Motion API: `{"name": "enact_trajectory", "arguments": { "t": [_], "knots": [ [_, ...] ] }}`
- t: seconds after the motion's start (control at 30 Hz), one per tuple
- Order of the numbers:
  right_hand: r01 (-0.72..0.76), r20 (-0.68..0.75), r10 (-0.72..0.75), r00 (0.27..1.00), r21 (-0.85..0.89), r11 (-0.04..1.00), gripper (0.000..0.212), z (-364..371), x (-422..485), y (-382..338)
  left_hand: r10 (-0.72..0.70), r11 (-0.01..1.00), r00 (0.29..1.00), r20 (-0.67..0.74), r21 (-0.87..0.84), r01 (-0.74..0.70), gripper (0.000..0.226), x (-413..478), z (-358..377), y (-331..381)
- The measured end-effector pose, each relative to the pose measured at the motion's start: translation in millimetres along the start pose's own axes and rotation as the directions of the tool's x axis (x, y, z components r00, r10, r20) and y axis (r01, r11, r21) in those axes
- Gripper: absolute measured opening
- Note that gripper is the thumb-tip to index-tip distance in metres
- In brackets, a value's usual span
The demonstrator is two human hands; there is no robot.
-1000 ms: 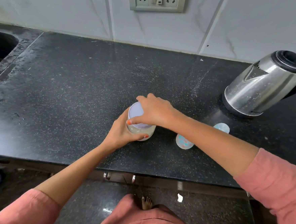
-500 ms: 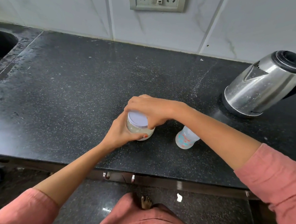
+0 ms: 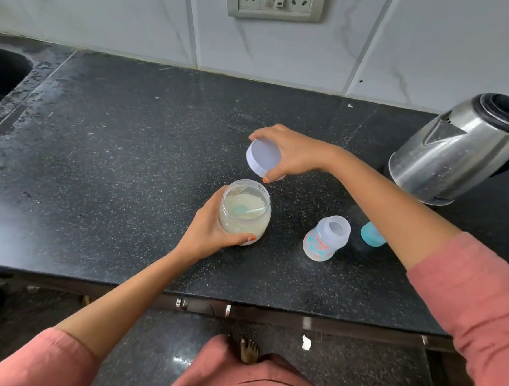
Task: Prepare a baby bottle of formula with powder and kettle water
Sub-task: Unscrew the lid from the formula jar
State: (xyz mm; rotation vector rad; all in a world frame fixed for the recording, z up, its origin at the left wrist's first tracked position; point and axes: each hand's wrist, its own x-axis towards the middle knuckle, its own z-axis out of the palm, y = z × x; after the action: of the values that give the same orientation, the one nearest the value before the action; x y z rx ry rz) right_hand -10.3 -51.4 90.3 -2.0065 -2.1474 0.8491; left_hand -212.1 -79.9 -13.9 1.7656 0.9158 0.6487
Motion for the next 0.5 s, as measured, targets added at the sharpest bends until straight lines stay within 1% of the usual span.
{"name": "enact_trajectory", "arguments": {
  "t": [0.2,0.37,0.5],
  "knots": [
    [-0.090,0.050,0.096,0.994,-0.111,0.990,0.084,24.0,42.1,26.4,0.004,1.000,1.000,0.008,-0.017,-0.004,0.069,0.2,-0.5,1.0],
    [-0.110,0.089,0.134,0.987,-0.231,0.967,0.084,40.1,66.7,35.8,0.012,1.000,1.000,0.013,-0.009,-0.012,0.072,1.8,-1.0,0.2],
    [-0.120,0.116,0.160,0.980,-0.293,0.948,0.083,47.8,76.9,40.9,0.018,1.000,1.000,0.020,-0.012,-0.018,0.073,3.0,-0.9,-1.3]
  ]
}}
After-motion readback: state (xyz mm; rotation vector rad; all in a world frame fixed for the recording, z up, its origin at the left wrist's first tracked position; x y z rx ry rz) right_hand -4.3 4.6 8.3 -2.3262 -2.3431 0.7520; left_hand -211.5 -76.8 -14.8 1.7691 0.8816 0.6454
